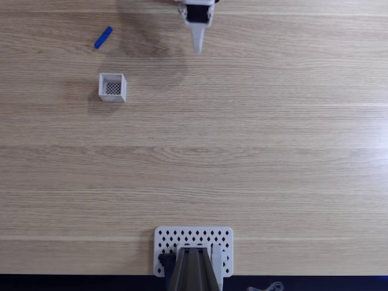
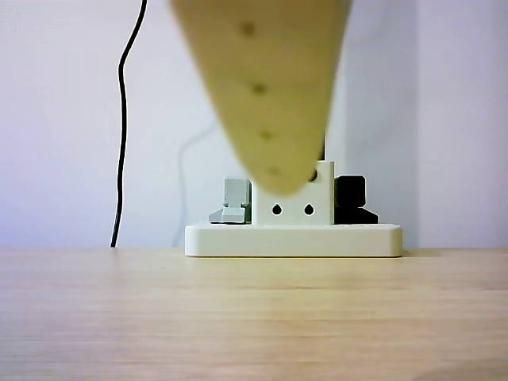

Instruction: Grasp a peg and put it in the crate.

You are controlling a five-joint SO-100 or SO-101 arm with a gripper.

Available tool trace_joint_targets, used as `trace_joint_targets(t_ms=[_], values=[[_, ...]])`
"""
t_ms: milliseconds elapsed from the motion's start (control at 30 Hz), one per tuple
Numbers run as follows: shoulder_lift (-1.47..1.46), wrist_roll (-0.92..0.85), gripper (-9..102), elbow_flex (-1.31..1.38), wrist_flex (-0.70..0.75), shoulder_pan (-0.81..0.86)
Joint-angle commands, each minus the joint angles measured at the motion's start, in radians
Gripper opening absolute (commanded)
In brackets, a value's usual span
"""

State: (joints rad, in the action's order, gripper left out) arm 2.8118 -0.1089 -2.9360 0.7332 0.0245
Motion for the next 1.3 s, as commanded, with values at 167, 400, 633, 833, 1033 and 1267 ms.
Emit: trace_joint_targets(t_ms=[167, 400, 633, 833, 1033, 1267], values=[[-0.336, -0.818, 0, 0.287, -0.072, 0.311], [-0.449, -1.275, 0, 0.38, -0.087, 0.632], [-0.66, -1.491, 0, 0.485, -0.115, 0.802], [-0.787, -1.559, 0, 0.561, -0.123, 0.857], [-0.85, -1.629, 0, 0.594, -0.124, 0.873], [-0.882, -1.689, 5, 0.614, -0.124, 0.911]])
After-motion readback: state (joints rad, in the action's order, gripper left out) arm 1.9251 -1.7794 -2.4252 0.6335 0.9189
